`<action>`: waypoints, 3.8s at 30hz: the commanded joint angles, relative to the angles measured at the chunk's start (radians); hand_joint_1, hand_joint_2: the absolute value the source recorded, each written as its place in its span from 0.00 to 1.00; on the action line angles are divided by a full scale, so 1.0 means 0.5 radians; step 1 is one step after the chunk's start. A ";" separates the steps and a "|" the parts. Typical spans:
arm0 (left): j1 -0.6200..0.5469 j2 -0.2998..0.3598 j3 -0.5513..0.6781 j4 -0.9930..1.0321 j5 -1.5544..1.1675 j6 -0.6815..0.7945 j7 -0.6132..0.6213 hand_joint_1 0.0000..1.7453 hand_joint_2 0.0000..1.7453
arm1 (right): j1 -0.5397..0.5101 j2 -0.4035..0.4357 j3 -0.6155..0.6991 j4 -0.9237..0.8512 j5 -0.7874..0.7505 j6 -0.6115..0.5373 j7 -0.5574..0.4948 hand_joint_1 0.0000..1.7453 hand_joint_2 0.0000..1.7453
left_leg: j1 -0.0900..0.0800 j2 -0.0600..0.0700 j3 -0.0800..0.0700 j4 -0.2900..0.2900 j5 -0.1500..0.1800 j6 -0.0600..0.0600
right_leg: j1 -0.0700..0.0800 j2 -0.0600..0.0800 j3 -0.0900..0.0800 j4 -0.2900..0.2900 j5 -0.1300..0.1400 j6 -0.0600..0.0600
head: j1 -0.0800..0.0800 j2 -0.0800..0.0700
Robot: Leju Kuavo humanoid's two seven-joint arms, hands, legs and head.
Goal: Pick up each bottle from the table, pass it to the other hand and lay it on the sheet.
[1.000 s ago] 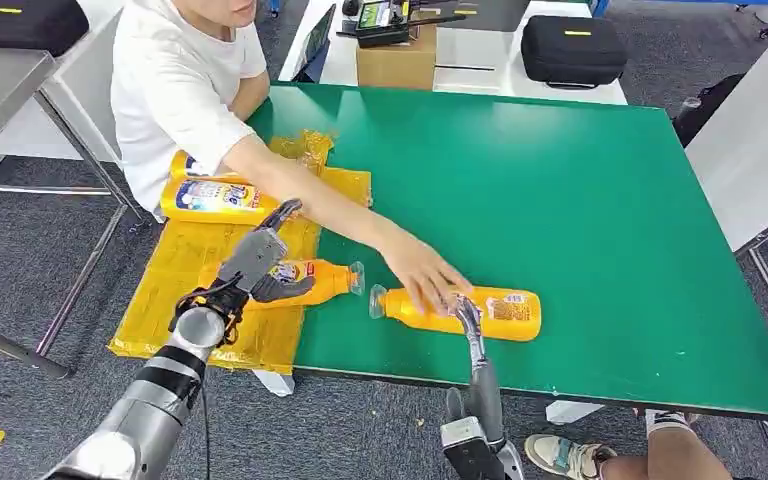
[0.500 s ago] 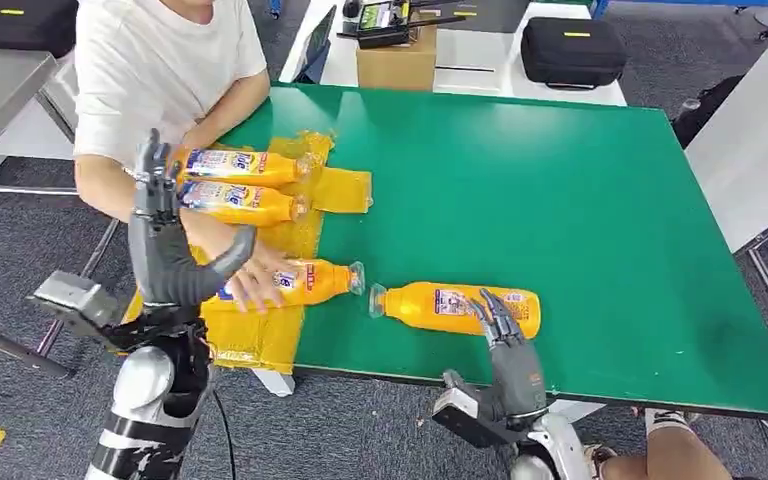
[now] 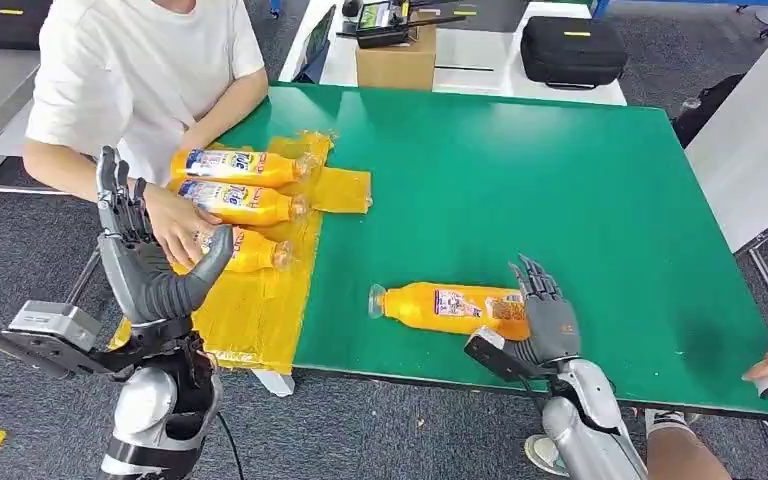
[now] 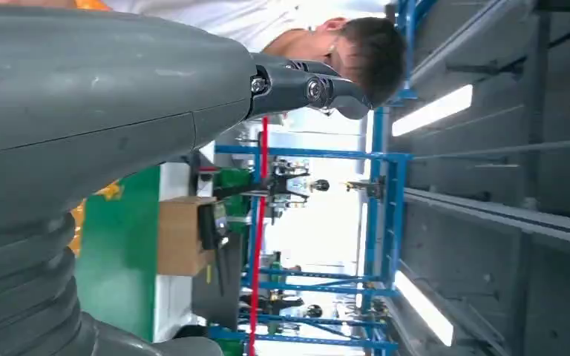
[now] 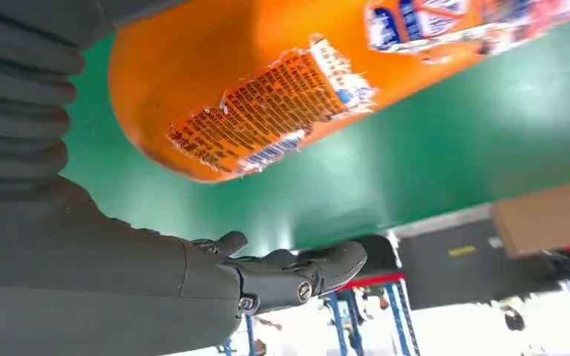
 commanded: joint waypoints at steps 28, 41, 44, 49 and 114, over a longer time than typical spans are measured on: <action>-0.101 0.010 -0.090 0.397 0.101 -0.171 0.032 0.00 1.00 | -0.219 0.000 0.120 0.740 -0.244 0.280 -0.464 0.92 1.00 | 0.002 -0.001 0.020 -0.002 -0.001 -0.002 | 0.003 -0.005 0.020 -0.004 -0.002 -0.003 | 0.000 -0.001; -0.088 0.028 -0.052 0.388 0.155 -0.228 0.036 0.00 1.00 | -0.336 -0.019 0.242 0.900 -0.287 0.596 -0.382 1.00 1.00 | 0.002 0.004 0.022 -0.002 -0.002 -0.003 | 0.003 0.000 0.020 -0.004 -0.002 -0.004 | 0.000 0.000; -0.099 0.026 -0.043 0.405 0.168 -0.237 0.042 0.00 1.00 | -0.364 -0.071 0.317 0.961 -0.290 0.730 -0.390 1.00 1.00 | 0.002 0.002 0.025 -0.004 -0.001 -0.002 | 0.004 -0.003 0.023 -0.005 -0.002 -0.004 | -0.001 0.000; -0.130 0.017 -0.042 0.437 0.172 -0.228 0.029 0.00 1.00 | -0.397 -0.146 0.369 0.996 -0.305 0.846 -0.382 1.00 1.00 | 0.002 0.004 0.028 -0.004 -0.001 -0.002 | 0.003 -0.003 0.025 -0.006 -0.001 -0.004 | 0.000 0.000; 0.172 -0.024 -0.568 0.499 0.136 -1.280 0.008 0.00 1.00 | 0.347 0.516 0.860 -0.390 -1.289 0.858 -0.819 1.00 1.00 | 0.003 0.003 0.014 -0.004 -0.008 -0.006 | 0.003 0.002 0.012 -0.003 -0.006 -0.007 | 0.000 -0.001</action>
